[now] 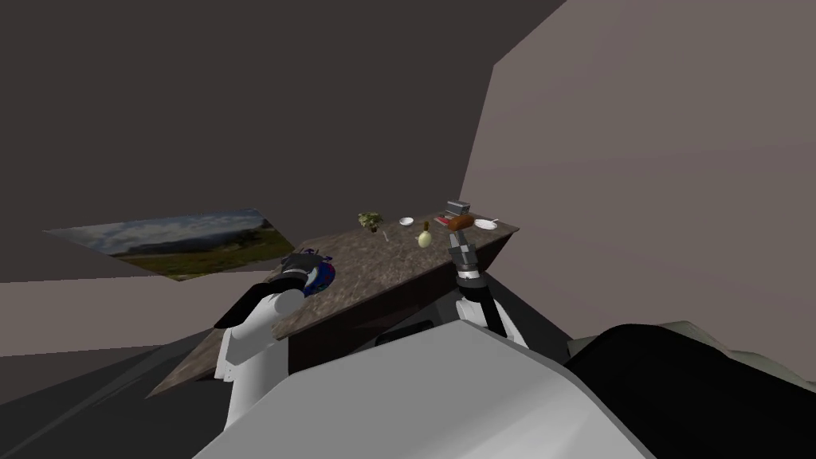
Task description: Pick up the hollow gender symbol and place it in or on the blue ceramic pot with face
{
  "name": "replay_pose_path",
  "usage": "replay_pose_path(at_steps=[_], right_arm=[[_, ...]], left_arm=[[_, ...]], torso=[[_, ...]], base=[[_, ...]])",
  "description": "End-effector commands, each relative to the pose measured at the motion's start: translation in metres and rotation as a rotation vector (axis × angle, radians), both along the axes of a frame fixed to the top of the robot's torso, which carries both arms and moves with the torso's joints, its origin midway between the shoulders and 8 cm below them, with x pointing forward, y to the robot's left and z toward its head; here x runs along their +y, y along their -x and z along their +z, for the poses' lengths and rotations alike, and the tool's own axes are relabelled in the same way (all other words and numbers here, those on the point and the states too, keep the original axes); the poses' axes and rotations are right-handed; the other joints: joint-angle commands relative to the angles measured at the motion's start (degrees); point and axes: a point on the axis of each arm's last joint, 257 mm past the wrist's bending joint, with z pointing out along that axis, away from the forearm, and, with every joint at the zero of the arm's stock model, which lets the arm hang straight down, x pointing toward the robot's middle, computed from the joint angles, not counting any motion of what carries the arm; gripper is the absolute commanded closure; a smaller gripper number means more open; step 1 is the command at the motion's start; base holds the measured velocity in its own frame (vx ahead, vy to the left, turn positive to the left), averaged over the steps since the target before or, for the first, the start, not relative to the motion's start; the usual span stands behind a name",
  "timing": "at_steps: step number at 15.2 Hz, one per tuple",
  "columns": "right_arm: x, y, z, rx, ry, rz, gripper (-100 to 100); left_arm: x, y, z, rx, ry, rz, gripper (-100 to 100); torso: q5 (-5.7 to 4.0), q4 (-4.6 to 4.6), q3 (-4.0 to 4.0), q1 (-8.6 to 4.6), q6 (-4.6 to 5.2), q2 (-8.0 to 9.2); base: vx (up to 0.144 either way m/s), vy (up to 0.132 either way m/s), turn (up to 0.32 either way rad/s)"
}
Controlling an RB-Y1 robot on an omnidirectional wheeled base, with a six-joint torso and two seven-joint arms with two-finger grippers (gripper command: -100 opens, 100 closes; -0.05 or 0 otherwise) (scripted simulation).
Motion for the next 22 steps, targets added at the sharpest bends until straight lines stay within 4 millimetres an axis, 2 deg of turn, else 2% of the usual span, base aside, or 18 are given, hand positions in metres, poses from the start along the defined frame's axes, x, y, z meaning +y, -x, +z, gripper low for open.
replay_pose_path(at_steps=[1, 5, 6, 11, 16, 22], right_arm=[[0.0, 0.0, 0.0, 0.0, 0.0, 0.0, 0], [0.0, 0.0, 0.0, 0.0, 0.0, 0.0, 0], [0.0, 0.0, 0.0, 0.0, 0.0, 0.0, 0], [0.0, 0.0, 0.0, 0.0, 0.0, 0.0, 0], [0.0, 0.0, 0.0, 0.0, 0.0, 0.0, 0], [0.0, 0.0, 0.0, 0.0, 0.0, 0.0, 0]], left_arm=[[0.0, 0.0, 0.0, 0.0, 0.0, 0.0, -100], [0.0, 0.0, 0.0, 0.0, 0.0, 0.0, -100], [0.006, 0.0, 0.01, 0.003, -0.003, 0.004, -100], [0.016, 0.001, 0.026, 0.007, -0.006, 0.012, -100], [0.032, 0.004, 0.052, 0.011, -0.006, 0.032, -100], [0.03, 0.003, 0.048, 0.01, -0.006, 0.027, -100]], torso=[[0.0, 0.0, 0.0, 0.0, 0.0, 0.0], [-0.05, -0.03, -0.06, -0.2, 0.01, -0.1], [-0.05, -0.03, -0.06, -0.22, 0.01, -0.1], [-0.09, -0.02, -0.06, -0.36, 0.02, -0.11], [-0.09, -0.02, -0.06, -0.36, 0.02, -0.1], [-0.06, -0.03, -0.07, -0.25, 0.01, -0.11]], base=[[-0.004, 0.014, -0.001], [-0.001, 0.002, 0.0], [-0.001, -0.01, -0.053], [-0.003, -0.026, -0.047], [-0.003, -0.028, -0.049], [0.0, -0.004, -0.003]])
